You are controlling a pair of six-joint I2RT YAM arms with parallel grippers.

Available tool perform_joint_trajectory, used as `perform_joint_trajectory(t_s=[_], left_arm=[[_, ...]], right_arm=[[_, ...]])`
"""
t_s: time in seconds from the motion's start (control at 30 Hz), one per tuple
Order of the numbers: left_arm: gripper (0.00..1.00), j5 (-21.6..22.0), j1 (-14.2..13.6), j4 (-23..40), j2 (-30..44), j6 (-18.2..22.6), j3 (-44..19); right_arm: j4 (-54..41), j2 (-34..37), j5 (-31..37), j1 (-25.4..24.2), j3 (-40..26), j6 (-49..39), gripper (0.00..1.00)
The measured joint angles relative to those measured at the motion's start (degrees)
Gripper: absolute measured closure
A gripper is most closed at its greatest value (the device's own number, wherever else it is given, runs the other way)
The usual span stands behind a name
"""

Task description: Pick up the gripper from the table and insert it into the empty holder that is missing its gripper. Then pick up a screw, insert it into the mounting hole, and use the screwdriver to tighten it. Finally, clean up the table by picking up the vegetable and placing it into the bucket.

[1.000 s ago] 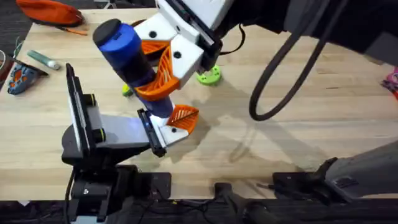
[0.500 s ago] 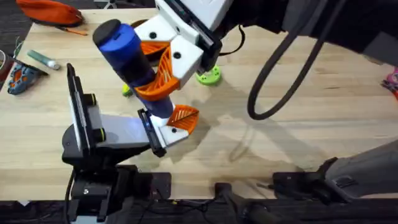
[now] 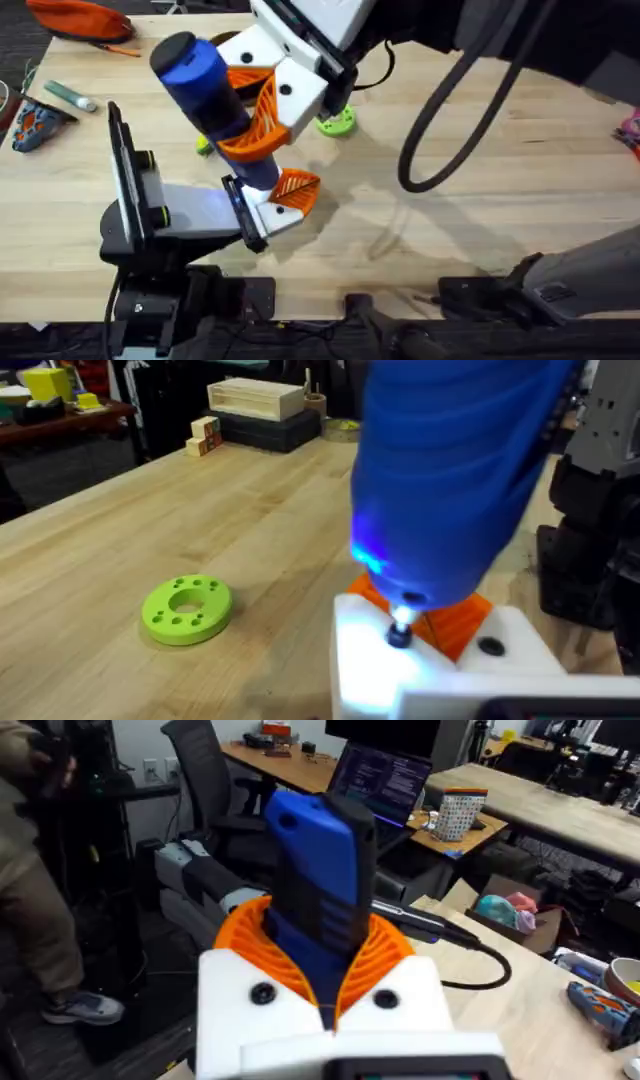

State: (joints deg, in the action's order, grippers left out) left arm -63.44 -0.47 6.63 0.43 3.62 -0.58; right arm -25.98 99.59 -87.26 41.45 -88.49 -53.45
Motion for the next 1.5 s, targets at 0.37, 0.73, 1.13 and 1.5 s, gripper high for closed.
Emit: perform_joint_trajectory(t_s=[0.37,0.73,1.13,1.5], left_arm=[[0.986,0.04,0.0,0.0,0.0,-0.02,0.0],[0.986,0.22,0.02,-0.02,0.55,-0.61,0.0],[0.986,0.2,0.02,0.0,0.63,-0.63,0.0],[0.986,0.2,0.02,-0.02,0.63,-0.63,0.0]], right_arm=[[-0.15,0.02,0.0,0.0,-0.02,-1.05,0.992],[2.12,1.4,0.0,0.39,-0.57,-1.01,0.993],[2.29,1.42,0.0,0.15,-0.61,-0.11,0.993],[2.48,1.43,0.0,0.0,-0.91,0.91,0.993]])
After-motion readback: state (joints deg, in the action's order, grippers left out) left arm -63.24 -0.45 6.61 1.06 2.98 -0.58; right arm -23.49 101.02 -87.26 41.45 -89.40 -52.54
